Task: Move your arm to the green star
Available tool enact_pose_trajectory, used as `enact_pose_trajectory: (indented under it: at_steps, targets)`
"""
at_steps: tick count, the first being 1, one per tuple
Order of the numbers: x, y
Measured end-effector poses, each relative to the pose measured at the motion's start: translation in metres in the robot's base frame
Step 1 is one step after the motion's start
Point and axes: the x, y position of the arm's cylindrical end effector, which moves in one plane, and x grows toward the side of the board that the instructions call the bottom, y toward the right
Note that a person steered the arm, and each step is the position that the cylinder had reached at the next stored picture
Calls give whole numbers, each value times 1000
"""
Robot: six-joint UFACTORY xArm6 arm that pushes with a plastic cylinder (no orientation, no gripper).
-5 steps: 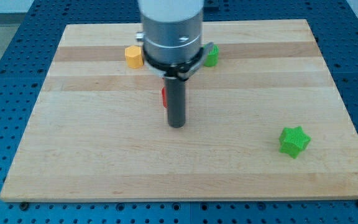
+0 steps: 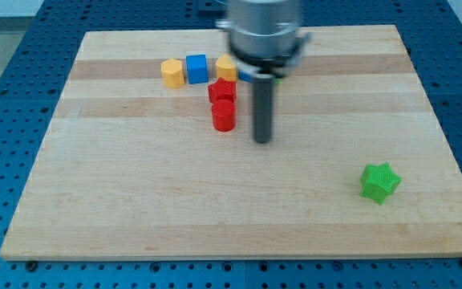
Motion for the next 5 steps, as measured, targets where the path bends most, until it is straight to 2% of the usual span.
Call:
enact_pose_trajectory:
  at_steps: [2,3,4,5]
  targets:
    - [-1,190]
    - [40,197]
    - [63,192]
    - [63,175]
